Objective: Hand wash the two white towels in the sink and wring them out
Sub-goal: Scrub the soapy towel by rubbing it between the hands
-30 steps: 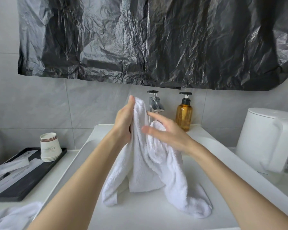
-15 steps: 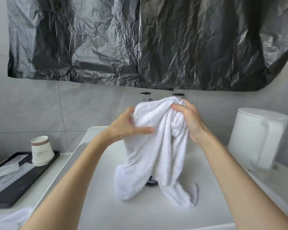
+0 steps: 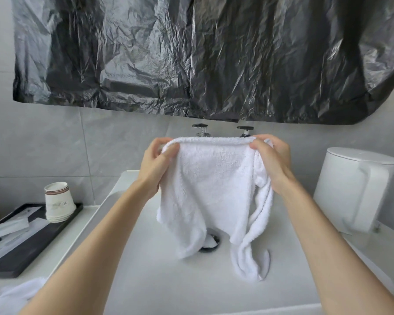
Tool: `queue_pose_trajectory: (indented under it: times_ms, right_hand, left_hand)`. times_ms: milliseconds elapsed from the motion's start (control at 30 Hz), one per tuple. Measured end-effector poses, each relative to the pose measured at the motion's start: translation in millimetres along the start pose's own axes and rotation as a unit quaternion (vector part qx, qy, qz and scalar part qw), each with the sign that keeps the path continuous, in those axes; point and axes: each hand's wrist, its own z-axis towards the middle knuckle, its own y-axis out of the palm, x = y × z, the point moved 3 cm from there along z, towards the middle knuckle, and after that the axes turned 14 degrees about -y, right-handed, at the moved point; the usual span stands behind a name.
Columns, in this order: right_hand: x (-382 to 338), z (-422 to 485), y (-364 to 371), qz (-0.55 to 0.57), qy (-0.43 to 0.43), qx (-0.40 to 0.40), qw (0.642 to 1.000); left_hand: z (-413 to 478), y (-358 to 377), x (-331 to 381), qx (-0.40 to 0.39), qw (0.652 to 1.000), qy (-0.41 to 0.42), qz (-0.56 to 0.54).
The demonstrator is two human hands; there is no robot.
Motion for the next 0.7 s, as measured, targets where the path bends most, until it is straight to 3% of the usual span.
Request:
queue_pose_trajectory:
  times_ms: [167, 333, 433, 567, 700]
  right_hand:
    - [-11.1, -10.5, 13.2, -0.050, -0.053, -0.068, 0.995]
    - [-28.3, -48.8, 50.5, -0.108, -0.159, -0.197, 0.961]
    - [-30.9, -63.4, 62.0, -0.134, -0.201, -0.195, 0.951]
    - [-27.7, -56.2, 53.6, -0.124, -0.142, -0.145, 0.971]
    - [-32.6, -72.7, 65.2, -0.127, -0.202, -0.185, 0.953]
  left_hand:
    - [-4.9, 2.2, 5.9, -0.004, 0.997, 0.077, 0.026]
    - [-19.2, 30.3, 3.9, 0.023, 0.993, 0.104, 0.060]
    - [-26.9, 38.0, 1.1, 0.021, 0.992, 0.101, 0.067]
    - [-41.2, 59.0, -2.1, -0.009, 0.986, 0.122, 0.115]
    - [-17.7, 41.1, -17.2, 0.030, 0.998, 0.047, 0.041]
